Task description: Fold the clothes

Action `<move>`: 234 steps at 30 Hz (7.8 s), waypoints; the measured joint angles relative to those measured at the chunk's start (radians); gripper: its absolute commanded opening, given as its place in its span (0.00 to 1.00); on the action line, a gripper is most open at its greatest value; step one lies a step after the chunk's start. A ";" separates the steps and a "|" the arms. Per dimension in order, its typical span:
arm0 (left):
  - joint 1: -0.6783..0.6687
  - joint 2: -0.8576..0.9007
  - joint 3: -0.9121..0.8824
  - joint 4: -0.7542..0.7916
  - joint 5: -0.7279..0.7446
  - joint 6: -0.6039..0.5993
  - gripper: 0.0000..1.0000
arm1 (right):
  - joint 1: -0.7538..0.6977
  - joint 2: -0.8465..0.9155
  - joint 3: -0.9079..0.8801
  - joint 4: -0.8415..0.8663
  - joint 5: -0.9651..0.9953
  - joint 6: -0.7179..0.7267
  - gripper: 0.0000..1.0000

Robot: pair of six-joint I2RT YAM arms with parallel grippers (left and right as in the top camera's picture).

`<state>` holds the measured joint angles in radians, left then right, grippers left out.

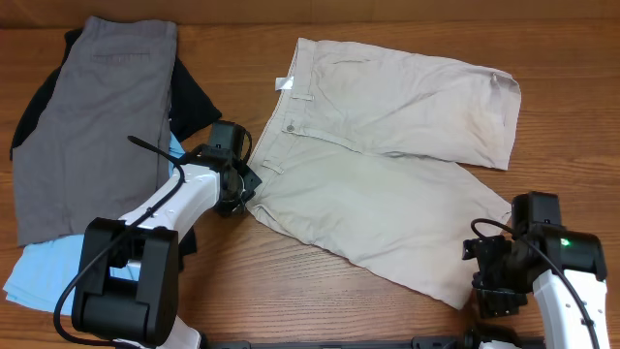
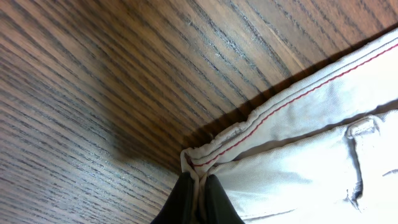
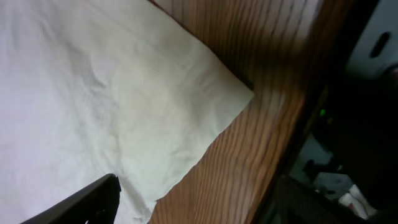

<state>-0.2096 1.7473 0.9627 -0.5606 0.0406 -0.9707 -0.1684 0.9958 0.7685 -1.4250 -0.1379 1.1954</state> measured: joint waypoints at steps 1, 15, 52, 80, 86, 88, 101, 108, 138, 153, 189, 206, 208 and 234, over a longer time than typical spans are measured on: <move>0.000 0.000 0.000 0.000 0.000 0.000 0.06 | 0.000 0.005 -0.008 0.011 -0.011 0.002 0.83; 0.000 0.000 0.000 0.000 -0.003 0.000 0.09 | 0.000 0.157 -0.232 0.224 -0.114 0.101 0.83; 0.170 -0.278 0.027 -0.196 0.170 0.213 0.04 | 0.013 0.174 0.123 0.023 0.019 -0.090 0.04; 0.172 -0.819 0.039 -0.381 0.154 0.302 0.04 | 0.018 -0.015 0.490 -0.081 0.093 -0.407 0.04; 0.172 -0.700 0.039 -0.258 0.145 0.302 0.04 | 0.022 0.154 0.490 0.069 0.076 -0.461 0.04; 0.172 -0.645 0.040 -0.193 0.143 0.302 0.04 | 0.027 0.232 0.490 0.129 0.070 -0.480 0.04; 0.164 -0.296 0.041 0.326 0.167 0.302 0.04 | 0.033 0.531 0.490 0.451 0.062 -0.530 0.04; 0.162 -0.206 0.041 0.519 0.178 0.302 0.04 | 0.034 0.597 0.490 0.596 0.058 -0.549 0.04; 0.146 0.053 0.046 1.032 -0.105 0.320 1.00 | 0.005 0.735 0.492 0.956 0.198 -0.582 1.00; 0.091 0.056 0.399 0.420 0.053 0.725 1.00 | 0.005 0.737 0.595 0.606 0.057 -0.761 1.00; 0.084 0.534 0.768 0.322 0.301 0.982 0.04 | 0.005 0.737 0.729 0.403 -0.016 -0.875 1.00; 0.158 0.282 0.778 0.012 0.245 0.887 0.04 | 0.005 0.737 0.729 0.404 -0.015 -0.876 1.00; 0.160 0.186 0.780 -0.063 0.213 0.882 0.04 | 0.005 0.737 0.729 0.403 -0.016 -0.877 1.00; 0.159 0.076 0.794 -0.423 0.163 0.872 0.04 | 0.112 1.030 0.733 0.812 -0.042 -0.569 0.74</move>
<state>-0.0505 1.8236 1.7565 -0.9833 0.2035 -0.0986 -0.0566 2.0262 1.5017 -0.6128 -0.1795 0.6266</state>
